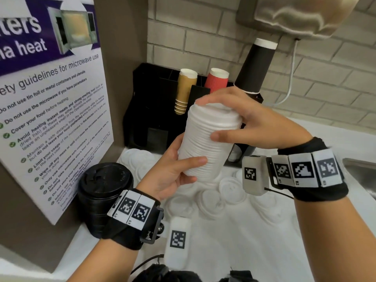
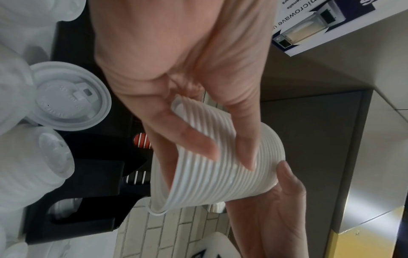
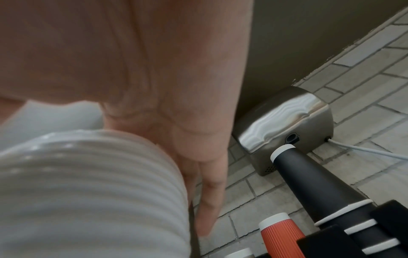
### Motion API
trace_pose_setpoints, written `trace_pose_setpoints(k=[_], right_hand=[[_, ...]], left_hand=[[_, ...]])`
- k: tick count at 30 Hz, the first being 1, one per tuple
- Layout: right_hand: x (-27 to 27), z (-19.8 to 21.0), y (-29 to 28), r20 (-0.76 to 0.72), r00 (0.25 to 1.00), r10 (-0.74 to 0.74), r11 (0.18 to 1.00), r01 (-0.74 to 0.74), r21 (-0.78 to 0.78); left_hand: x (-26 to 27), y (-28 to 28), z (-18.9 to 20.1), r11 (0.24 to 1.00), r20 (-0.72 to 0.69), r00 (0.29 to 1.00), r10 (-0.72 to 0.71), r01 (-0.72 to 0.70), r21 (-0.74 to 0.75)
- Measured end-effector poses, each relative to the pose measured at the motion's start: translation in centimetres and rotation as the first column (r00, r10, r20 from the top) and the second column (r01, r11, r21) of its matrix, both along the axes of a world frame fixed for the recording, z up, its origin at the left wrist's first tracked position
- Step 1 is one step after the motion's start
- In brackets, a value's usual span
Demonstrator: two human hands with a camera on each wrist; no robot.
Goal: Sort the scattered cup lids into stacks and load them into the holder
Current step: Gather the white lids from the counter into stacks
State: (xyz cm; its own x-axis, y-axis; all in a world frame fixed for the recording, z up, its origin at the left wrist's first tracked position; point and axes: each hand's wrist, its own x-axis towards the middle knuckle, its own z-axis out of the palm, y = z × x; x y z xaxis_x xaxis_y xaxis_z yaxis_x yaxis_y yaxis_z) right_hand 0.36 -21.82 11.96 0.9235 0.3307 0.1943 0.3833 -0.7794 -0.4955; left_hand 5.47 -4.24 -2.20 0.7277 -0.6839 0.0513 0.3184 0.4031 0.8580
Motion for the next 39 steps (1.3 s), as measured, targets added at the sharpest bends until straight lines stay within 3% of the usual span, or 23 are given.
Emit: trace_pose_setpoints(k=[6,8,10,12,14,16,18,21,24,30,34,39], right_hand=[[0.1,-0.9,0.7,0.04,0.998,0.038,0.998,-0.039,0.041],[0.5,-1.1,0.3,0.124,0.992,0.019,0.988,-0.037,0.148],[1.1,-1.6,-0.7,0.16,0.979,-0.125,0.925,0.057,0.376],[1.9,-2.7,-2.0,0.054,0.935,-0.351,0.825,0.281,0.491],[2.5,-4.4,-2.9,-0.071,0.909,-0.411,0.876,0.415,0.245],[2.8,-6.6,-2.7,-0.215,0.946,-0.242,0.967,0.217,-0.137],[3.0,-9.0,-0.8,-0.388,0.919,-0.063,0.942,-0.074,-0.328],[3.8,-12.1,3.7,-0.514,0.848,0.129,0.887,-0.331,-0.322],[5.0,-14.2,7.6,-0.505,0.835,0.22,0.764,-0.469,-0.443],[5.1,-15.8,10.6,-0.426,0.871,0.244,0.557,-0.486,-0.673],[2.8,-15.5,8.9,-0.51,0.817,0.268,0.43,-0.575,-0.696],[1.2,-14.2,4.7,-0.603,0.779,0.174,0.383,-0.617,-0.688]], left_hand=[[-0.1,0.9,0.3,1.0,-0.008,1.0,0.03,-0.03,0.003],[-0.2,1.0,0.7,0.999,-0.005,0.999,0.047,-0.047,-0.001],[-0.3,1.0,1.3,0.997,0.007,0.997,0.077,-0.077,-0.005],[-0.4,1.0,2.3,0.992,0.028,0.992,0.123,-0.123,-0.001],[-0.3,1.0,3.4,0.985,0.056,0.984,0.17,-0.17,0.002],[-0.1,1.3,4.5,0.979,0.089,0.975,0.204,-0.205,0.001],[0.0,1.8,5.6,0.97,0.115,0.964,0.241,-0.242,0.002],[0.1,2.5,6.7,0.957,0.129,0.949,0.287,-0.291,0.012],[-0.1,3.1,7.4,0.943,0.128,0.936,0.328,-0.332,0.017],[-0.2,4.3,8.1,0.911,0.141,0.904,0.405,-0.411,0.02],[-0.4,5.1,8.3,0.897,0.153,0.888,0.433,-0.441,0.022],[-0.2,5.1,8.7,0.888,0.16,0.879,0.449,-0.459,0.031]])
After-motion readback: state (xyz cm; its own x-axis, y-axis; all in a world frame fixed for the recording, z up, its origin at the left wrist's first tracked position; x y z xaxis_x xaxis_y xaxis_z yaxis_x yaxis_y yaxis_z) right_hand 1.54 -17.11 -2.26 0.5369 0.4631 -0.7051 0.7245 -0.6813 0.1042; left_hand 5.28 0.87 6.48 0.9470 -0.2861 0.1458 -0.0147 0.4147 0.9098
